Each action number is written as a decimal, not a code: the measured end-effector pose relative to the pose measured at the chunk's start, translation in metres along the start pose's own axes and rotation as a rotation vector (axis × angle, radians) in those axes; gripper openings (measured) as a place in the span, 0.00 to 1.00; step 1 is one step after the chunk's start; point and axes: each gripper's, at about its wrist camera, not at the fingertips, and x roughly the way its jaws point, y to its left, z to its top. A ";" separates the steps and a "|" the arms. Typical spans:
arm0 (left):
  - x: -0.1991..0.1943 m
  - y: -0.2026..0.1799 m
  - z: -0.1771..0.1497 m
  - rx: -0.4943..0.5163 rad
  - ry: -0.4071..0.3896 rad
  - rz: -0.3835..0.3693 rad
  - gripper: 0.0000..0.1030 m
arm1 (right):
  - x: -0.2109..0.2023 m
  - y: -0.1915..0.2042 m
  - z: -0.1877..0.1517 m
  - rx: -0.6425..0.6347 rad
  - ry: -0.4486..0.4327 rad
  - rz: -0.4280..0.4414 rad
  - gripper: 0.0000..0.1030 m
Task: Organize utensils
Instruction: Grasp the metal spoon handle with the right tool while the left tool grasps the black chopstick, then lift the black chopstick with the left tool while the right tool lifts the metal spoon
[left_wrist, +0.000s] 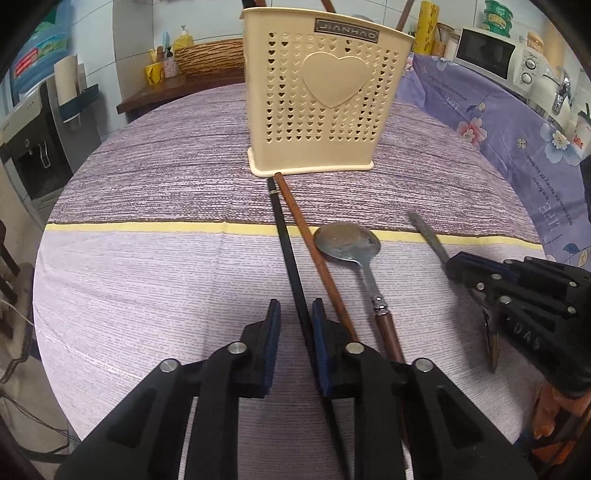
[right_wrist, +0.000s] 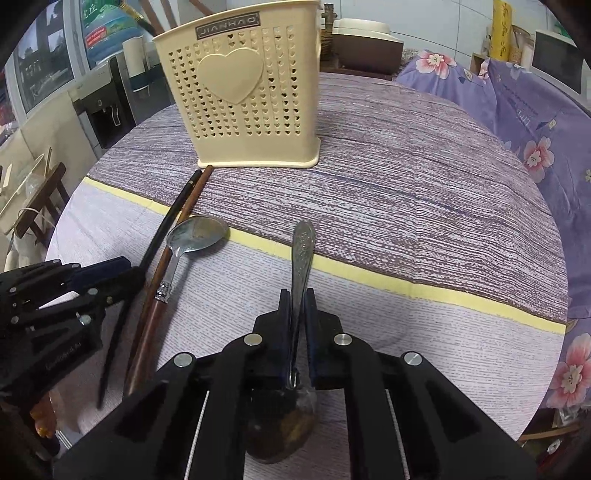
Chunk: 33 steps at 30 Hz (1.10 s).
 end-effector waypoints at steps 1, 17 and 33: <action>0.001 0.003 0.001 0.003 0.001 0.007 0.17 | -0.001 -0.003 0.001 0.007 -0.001 0.006 0.09; 0.016 0.026 0.039 0.022 0.026 0.047 0.42 | 0.014 0.003 0.022 0.000 0.040 -0.008 0.36; 0.057 0.019 0.084 0.105 0.105 0.055 0.19 | 0.037 0.006 0.042 -0.022 0.042 -0.054 0.16</action>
